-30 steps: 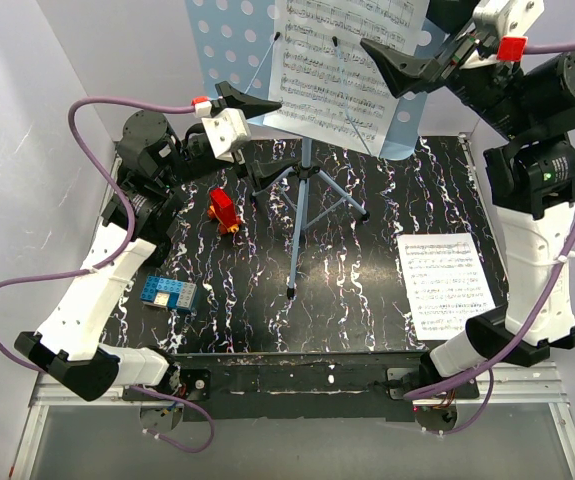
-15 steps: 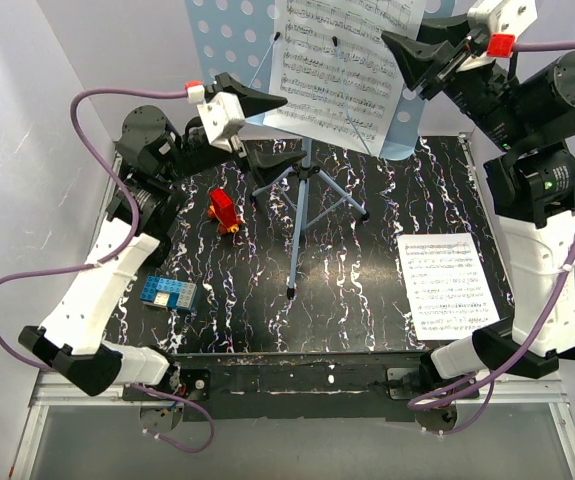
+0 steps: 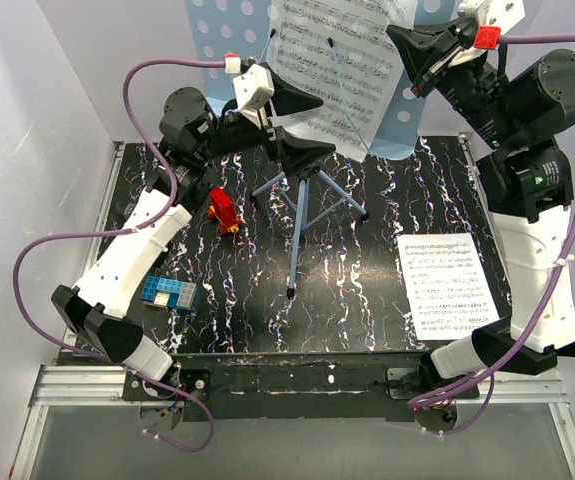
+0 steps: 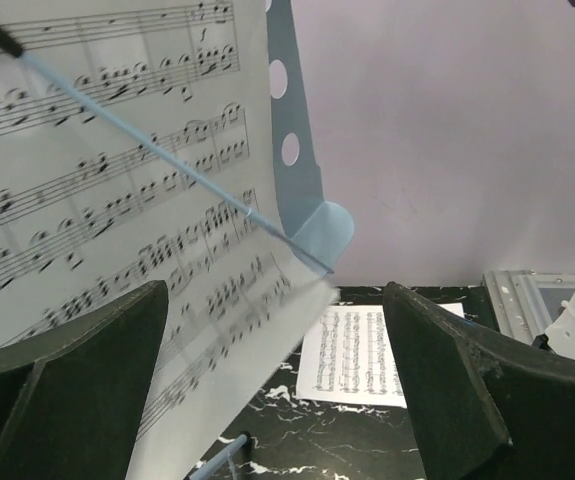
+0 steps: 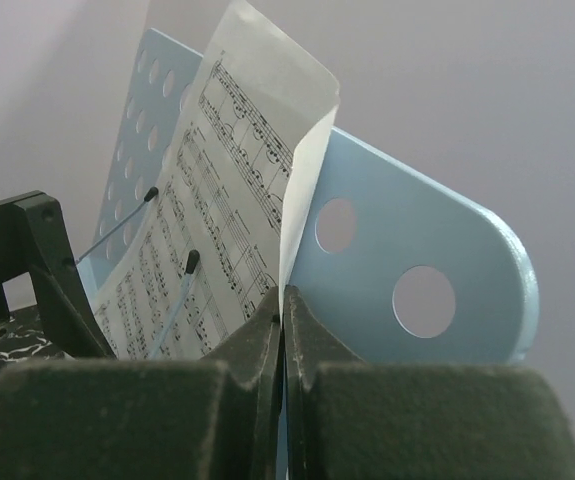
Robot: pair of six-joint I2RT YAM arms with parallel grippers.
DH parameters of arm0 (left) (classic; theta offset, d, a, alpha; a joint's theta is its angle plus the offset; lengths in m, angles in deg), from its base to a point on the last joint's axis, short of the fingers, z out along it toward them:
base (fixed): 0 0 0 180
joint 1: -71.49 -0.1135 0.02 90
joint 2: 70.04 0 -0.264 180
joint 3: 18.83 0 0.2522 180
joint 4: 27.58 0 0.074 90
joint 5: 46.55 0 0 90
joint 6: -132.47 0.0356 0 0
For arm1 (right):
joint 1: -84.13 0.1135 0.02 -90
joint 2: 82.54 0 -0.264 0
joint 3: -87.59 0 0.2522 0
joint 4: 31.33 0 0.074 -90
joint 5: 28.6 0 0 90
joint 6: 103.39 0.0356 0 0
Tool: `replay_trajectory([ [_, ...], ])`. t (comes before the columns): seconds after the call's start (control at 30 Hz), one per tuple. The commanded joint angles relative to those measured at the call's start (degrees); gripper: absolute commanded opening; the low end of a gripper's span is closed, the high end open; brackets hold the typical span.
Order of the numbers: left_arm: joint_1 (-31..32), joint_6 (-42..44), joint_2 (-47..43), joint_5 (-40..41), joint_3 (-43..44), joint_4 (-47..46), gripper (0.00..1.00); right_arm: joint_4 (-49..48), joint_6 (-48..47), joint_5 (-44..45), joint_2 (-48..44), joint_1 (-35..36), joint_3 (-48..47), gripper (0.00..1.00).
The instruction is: Pack up the instrument practice props
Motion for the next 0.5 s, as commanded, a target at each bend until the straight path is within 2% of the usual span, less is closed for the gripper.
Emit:
replay_trajectory([
  [0.0, 2.1, 0.8, 0.8, -0.5, 4.0, -2.0, 0.88, -2.9, -0.9, 0.0, -1.3, 0.2, 0.6, 0.04],
  [0.17, 3.7, 1.6, 3.3, -0.4, 6.5, -1.4, 0.88, -4.0, -0.5, 0.0, -1.8, 0.2, 1.9, 0.07],
  [0.3, 4.6, 2.0, 4.9, -0.1, 7.9, -0.9, 0.87, -4.8, -0.2, 0.9, -1.8, 0.2, 2.5, 0.18],
  [0.47, 5.1, 1.4, 6.0, 0.6, 8.7, -0.4, 0.88, -5.3, 0.4, 0.6, -0.3, 0.2, 1.1, 0.14],
])
